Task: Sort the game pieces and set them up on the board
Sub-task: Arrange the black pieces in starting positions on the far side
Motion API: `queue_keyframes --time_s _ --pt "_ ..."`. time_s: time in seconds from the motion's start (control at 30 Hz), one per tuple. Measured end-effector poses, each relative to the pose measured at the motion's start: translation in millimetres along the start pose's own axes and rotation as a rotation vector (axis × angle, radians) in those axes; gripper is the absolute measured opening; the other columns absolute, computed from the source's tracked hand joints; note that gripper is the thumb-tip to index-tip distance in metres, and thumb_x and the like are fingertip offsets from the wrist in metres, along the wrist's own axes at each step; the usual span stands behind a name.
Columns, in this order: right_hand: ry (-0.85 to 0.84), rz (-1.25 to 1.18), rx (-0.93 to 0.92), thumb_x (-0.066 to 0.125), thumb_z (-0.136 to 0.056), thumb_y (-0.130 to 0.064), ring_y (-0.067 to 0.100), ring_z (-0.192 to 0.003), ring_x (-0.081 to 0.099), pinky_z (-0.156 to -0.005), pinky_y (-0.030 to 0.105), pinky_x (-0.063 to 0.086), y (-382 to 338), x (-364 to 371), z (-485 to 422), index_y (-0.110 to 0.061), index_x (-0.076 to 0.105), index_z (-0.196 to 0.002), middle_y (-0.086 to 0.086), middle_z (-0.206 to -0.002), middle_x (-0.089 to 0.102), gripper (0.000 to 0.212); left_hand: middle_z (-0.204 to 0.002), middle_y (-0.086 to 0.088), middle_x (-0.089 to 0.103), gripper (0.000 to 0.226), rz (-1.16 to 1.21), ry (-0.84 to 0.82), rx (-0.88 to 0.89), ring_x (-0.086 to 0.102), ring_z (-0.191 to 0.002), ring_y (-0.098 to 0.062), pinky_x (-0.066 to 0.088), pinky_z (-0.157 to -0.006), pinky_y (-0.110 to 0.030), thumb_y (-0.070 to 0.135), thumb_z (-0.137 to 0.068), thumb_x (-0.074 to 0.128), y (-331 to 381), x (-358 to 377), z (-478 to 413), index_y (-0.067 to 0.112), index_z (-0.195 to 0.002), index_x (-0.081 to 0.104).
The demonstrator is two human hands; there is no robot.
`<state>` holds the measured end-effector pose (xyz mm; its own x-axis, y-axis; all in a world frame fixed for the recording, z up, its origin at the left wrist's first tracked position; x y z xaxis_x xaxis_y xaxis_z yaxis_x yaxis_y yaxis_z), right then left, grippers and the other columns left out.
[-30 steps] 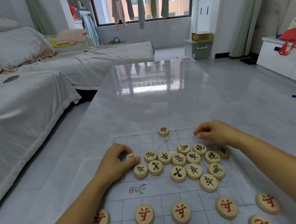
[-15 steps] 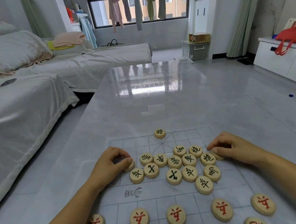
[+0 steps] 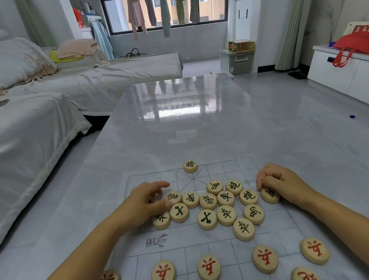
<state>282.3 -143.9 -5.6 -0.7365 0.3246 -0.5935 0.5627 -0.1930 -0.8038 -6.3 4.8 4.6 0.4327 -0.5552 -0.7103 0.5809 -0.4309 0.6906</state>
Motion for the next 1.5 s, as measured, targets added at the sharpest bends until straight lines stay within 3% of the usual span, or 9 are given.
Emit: queue_keyframes --time_s 0.13,0.27,0.43,0.57,0.77,0.97,1.13,1.33,1.5 --pt "0.008 -0.003 0.008 0.052 -0.076 -0.019 0.024 -0.082 0.057 -0.078 0.036 0.043 -3 0 2 -0.019 0.061 -0.052 0.007 -0.086 0.059 0.026 -0.14 0.006 0.033 0.054 -0.141 0.013 0.044 0.029 -0.131 -0.017 0.03 -0.111 -0.04 0.043 -0.075 0.071 18 9 8 0.039 -0.124 0.047" --pt "0.024 -0.008 0.008 0.052 -0.082 -0.001 0.027 -0.085 0.057 -0.078 0.035 0.043 0 0 0 -0.013 0.061 -0.055 0.007 -0.087 0.06 0.031 -0.144 0.007 0.029 0.054 -0.235 0.021 0.218 0.022 -0.135 -0.013 0.025 -0.112 -0.037 0.046 -0.066 0.077 39 33 20 0.034 -0.114 0.055" --pt "0.033 -0.03 0.004 0.053 -0.085 -0.004 0.023 -0.079 0.057 -0.07 0.027 0.043 4 0 0 -0.012 0.064 -0.071 0.007 -0.086 0.062 0.019 -0.135 0.007 0.037 0.066 -0.468 0.188 0.125 0.03 -0.125 -0.014 0.026 -0.101 -0.027 0.05 -0.066 0.073 49 43 17 0.028 -0.122 0.047" --pt "-0.01 0.095 -0.094 0.061 -0.084 -0.019 0.009 -0.084 0.052 -0.073 0.021 0.039 -2 2 1 -0.033 0.06 -0.084 -0.006 -0.092 0.058 0.014 -0.121 0.006 0.047 0.055 -0.57 0.216 -0.011 0.037 -0.115 -0.016 0.029 -0.092 -0.028 0.054 -0.069 0.069 34 24 20 0.028 -0.114 0.052" --pt "-0.233 0.476 -0.425 0.041 -0.068 -0.067 0.004 -0.102 0.041 -0.093 0.022 0.03 -48 43 11 -0.038 0.057 -0.111 -0.018 -0.104 0.047 0.055 -0.099 0.012 0.046 0.045 -0.487 0.244 -0.018 0.042 -0.105 -0.013 0.026 -0.082 -0.027 0.054 -0.073 0.065 29 34 24 0.028 -0.107 0.053" --pt "-0.271 0.707 -0.623 0.044 -0.072 -0.062 0.013 -0.103 0.037 -0.086 0.022 0.019 -68 70 14 -0.03 0.054 -0.123 -0.004 -0.113 0.046 0.061 -0.088 0.009 0.053 0.031 -0.185 0.319 -0.028 0.048 -0.09 -0.014 0.04 -0.081 -0.029 0.039 -0.072 0.072 28 17 25 0.024 -0.089 0.051" --pt "-0.359 0.659 -0.593 0.061 -0.08 -0.048 0.006 -0.101 0.034 -0.09 0.021 0.024 -85 73 16 -0.028 0.054 -0.12 -0.009 -0.114 0.046 0.045 -0.089 0.001 0.06 0.036 0.115 0.455 -0.124 0.057 -0.083 -0.02 0.049 -0.084 -0.041 0.027 -0.072 0.076 10 -12 -10 0.017 -0.095 0.051" --pt "-0.136 0.377 -0.233 0.065 -0.083 -0.026 0.008 -0.094 0.049 -0.075 0.017 0.038 -75 47 -50 -0.022 0.055 -0.115 -0.005 -0.111 0.054 0.034 -0.092 0.002 0.06 0.032 -0.233 0.465 -0.17 0.055 -0.094 -0.021 0.041 -0.08 -0.034 0.043 -0.073 0.071 10 -1 -66 0.022 -0.086 0.05" --pt "-0.122 0.378 -0.1 0.066 -0.083 -0.026 0.013 -0.093 0.051 -0.082 0.024 0.042 -51 57 -85 -0.017 0.054 -0.121 0.002 -0.113 0.052 0.042 -0.108 -0.002 0.057 0.05 -0.312 0.402 -0.248 0.05 -0.105 -0.024 0.042 -0.088 -0.037 0.051 -0.07 0.071 5 7 -82 0.018 -0.104 0.055"
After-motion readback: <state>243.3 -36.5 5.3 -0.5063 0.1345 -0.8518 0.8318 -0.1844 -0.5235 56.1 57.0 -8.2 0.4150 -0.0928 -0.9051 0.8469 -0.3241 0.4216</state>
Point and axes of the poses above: each hand's wrist, its own z-axis away from the middle knuckle, its own x-axis out of the palm, y = z × x, the point moved 2 cm from there along -z, towards the middle knuckle
